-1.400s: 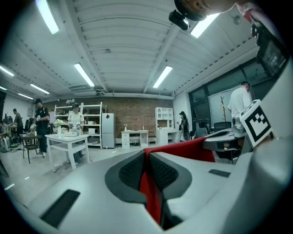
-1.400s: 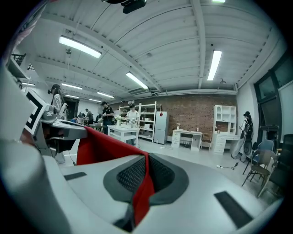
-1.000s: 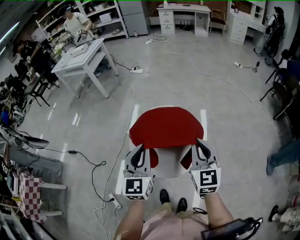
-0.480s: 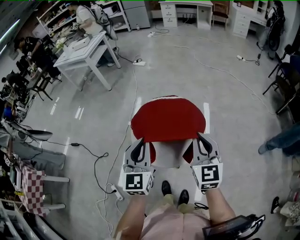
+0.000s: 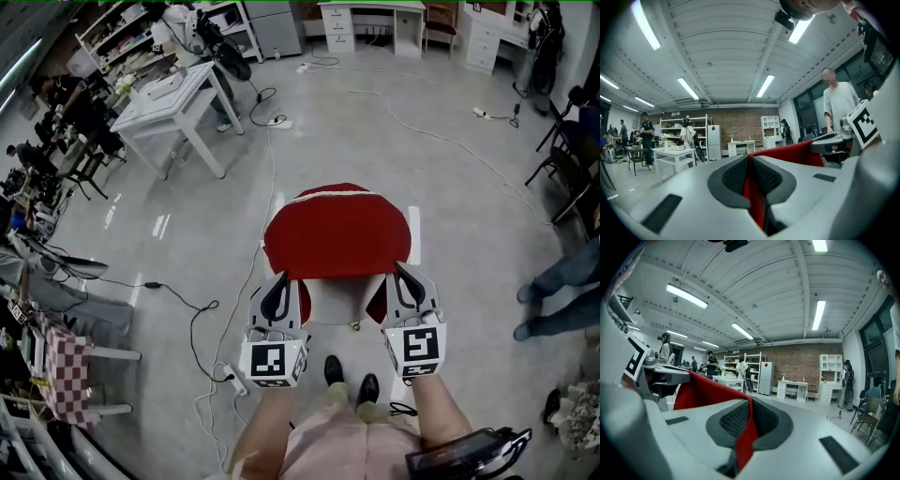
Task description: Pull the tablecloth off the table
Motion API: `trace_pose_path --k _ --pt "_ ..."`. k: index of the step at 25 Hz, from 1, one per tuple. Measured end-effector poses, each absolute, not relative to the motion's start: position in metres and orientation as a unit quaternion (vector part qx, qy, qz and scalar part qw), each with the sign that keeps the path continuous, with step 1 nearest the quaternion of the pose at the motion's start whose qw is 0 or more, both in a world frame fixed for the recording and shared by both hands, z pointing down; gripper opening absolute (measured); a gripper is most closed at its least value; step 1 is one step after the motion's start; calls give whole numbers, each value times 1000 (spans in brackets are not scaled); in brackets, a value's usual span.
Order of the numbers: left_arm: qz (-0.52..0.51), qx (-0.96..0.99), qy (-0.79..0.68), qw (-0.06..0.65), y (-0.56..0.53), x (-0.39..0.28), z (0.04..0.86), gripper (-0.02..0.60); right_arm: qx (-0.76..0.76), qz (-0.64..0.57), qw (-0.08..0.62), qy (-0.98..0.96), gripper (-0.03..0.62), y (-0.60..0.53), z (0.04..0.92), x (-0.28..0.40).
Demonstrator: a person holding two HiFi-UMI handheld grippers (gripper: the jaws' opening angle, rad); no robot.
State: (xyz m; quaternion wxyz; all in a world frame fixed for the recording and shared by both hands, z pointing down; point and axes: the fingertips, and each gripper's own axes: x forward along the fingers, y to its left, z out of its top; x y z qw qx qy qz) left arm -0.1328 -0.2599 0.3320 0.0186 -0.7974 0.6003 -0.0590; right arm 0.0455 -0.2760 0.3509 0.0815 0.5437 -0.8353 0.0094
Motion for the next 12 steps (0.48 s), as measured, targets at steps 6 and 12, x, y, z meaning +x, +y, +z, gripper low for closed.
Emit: trace_pose_path --k 6,12 --pt "-58 -798 599 24 -242 -128 327 38 545 3 83 -834 25 -258 349 52" --pt "-57 -797 601 27 -228 -135 327 38 546 3 69 -835 25 -246 343 44"
